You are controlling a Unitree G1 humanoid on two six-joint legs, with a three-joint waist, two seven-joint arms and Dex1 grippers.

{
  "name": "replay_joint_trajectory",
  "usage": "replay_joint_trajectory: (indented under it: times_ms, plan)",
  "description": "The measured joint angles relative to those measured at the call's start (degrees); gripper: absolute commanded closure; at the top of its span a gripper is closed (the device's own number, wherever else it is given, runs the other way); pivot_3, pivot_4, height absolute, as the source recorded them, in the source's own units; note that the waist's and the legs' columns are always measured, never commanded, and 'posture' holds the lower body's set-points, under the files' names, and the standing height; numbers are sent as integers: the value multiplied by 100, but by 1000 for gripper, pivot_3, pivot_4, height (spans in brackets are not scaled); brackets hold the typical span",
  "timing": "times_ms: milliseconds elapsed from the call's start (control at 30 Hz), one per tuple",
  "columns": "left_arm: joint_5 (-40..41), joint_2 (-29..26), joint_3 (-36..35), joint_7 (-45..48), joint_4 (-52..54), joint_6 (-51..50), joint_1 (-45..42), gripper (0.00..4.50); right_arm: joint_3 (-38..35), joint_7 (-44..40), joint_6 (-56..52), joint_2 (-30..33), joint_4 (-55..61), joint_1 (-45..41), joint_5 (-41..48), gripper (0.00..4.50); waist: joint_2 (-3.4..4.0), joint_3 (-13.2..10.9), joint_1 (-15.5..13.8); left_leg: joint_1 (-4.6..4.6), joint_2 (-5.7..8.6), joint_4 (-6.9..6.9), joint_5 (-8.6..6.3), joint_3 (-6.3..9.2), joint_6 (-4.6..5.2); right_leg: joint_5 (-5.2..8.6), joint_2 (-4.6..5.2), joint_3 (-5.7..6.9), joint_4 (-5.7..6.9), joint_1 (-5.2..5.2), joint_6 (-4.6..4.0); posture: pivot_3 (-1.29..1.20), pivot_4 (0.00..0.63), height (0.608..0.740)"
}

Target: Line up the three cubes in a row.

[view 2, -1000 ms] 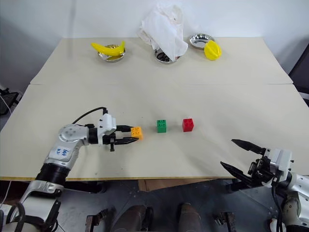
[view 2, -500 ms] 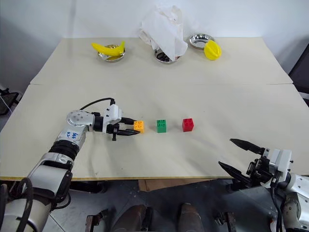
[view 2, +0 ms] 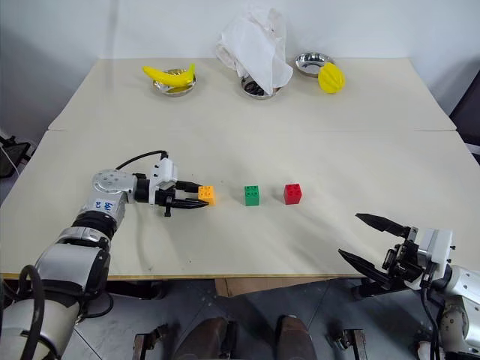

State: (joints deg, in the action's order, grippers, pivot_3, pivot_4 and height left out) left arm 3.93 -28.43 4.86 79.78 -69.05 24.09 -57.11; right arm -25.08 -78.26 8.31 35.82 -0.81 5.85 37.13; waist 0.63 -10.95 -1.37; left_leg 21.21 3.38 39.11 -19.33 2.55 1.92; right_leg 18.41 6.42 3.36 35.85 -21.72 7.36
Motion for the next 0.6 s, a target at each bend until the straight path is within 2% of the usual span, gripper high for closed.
replay_joint_trajectory:
  times_ms: [600]
  plan:
    - [-348,80,-154,-88,-389,155,-269,3018,-1,-23,-132,7,205,171,15,0,0,0,-16,1,7,2,3,2,5,-1,-3,2,3,0,2,0,150,740]
